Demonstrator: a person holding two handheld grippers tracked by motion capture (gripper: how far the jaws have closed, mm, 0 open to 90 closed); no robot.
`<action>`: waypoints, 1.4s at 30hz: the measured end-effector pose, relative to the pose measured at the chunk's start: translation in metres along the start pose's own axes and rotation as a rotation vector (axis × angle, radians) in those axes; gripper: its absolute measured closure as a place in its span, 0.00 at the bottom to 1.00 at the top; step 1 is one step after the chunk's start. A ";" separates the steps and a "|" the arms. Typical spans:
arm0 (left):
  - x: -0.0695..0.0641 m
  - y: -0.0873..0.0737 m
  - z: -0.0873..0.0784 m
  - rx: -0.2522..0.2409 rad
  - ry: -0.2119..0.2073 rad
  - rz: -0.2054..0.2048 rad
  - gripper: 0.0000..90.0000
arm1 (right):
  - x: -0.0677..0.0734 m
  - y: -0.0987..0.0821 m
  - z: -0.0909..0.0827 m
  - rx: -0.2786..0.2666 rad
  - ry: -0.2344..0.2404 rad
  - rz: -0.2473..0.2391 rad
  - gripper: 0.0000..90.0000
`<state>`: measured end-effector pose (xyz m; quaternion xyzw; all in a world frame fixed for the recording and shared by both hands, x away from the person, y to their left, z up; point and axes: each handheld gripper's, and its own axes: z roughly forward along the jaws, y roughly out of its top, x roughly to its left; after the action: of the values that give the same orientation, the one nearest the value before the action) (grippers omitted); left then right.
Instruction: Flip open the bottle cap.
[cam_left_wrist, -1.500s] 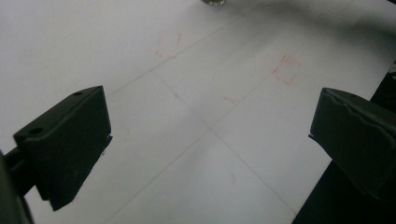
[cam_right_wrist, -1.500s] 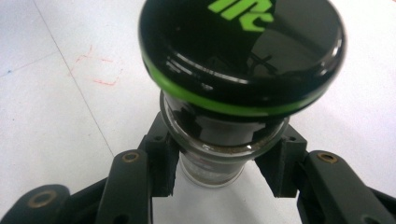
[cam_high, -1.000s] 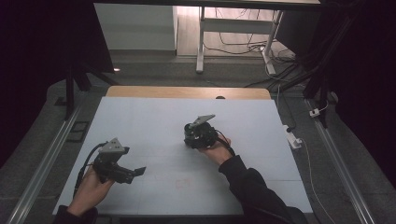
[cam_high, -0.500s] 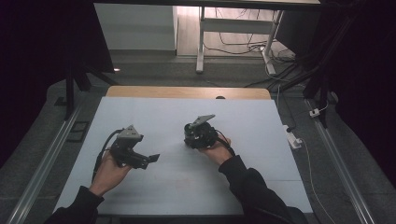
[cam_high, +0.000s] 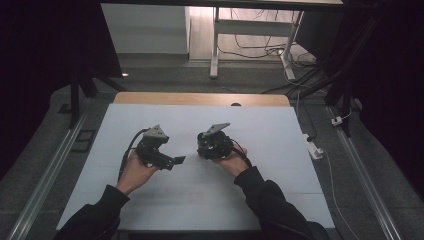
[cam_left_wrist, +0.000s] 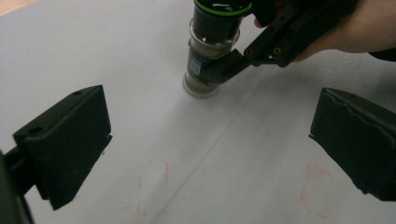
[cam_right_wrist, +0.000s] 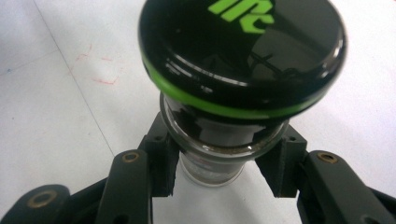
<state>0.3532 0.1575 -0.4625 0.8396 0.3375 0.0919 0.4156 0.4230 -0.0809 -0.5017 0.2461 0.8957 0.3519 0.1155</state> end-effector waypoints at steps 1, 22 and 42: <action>0.000 0.002 0.003 0.003 0.000 0.003 0.00 | 0.000 0.000 0.000 0.000 0.000 0.000 0.59; 0.006 0.025 0.041 0.016 0.002 0.064 0.42 | 0.000 0.000 0.000 -0.001 0.001 -0.002 0.59; -0.011 0.033 0.054 0.062 -0.052 0.093 0.99 | -0.001 0.000 0.000 0.000 0.006 0.012 0.59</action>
<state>0.3843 0.1015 -0.4709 0.8690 0.2899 0.0789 0.3932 0.4235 -0.0819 -0.5016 0.2504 0.8945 0.3536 0.1106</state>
